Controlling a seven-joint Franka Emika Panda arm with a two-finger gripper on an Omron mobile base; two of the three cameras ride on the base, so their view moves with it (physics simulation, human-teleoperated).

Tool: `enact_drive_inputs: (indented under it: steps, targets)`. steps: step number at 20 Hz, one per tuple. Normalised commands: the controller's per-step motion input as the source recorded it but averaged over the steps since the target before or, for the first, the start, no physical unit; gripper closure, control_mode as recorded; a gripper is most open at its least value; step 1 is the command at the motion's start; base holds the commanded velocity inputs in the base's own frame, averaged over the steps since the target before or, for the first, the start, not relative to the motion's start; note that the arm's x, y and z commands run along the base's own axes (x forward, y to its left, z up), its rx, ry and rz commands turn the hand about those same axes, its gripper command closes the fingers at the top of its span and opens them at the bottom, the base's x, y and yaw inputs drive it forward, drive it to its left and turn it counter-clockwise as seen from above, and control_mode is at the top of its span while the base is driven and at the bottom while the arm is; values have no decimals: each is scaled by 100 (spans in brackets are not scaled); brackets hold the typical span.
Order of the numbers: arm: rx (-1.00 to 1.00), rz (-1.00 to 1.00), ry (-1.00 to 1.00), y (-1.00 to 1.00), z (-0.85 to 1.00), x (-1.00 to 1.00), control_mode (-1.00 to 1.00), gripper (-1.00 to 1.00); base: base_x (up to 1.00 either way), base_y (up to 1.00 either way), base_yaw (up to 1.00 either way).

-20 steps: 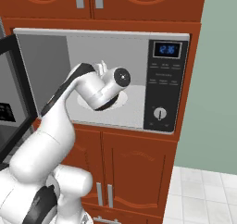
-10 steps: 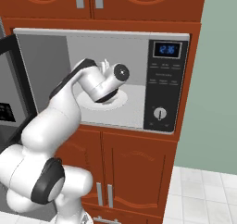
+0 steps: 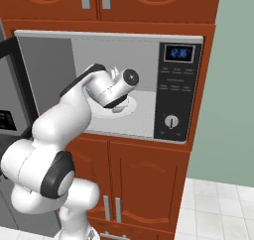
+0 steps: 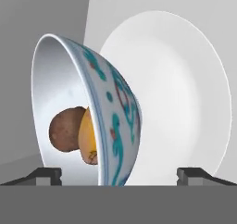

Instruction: The microwave is finished heating the chicken drumstick and potato. Take the bowl containing the food and place it on the dining counter.

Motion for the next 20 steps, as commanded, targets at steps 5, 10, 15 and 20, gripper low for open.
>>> enact_drive_inputs:
  steps: [5, 10, 15, 20]
  targets:
    - [-4, 0, 5, 5, -27, 27, -100, -100, 0, 0, 0]
    - [-5, 0, 3, 21, -20, 42, -100, -100, 0, 0, 0]
    - [-7, 0, 4, 27, -32, 23, -100, 100, 0, 0, 0]
    - [0, 0, 2, 2, -2, 1, -100, 100, 0, 0, 0]
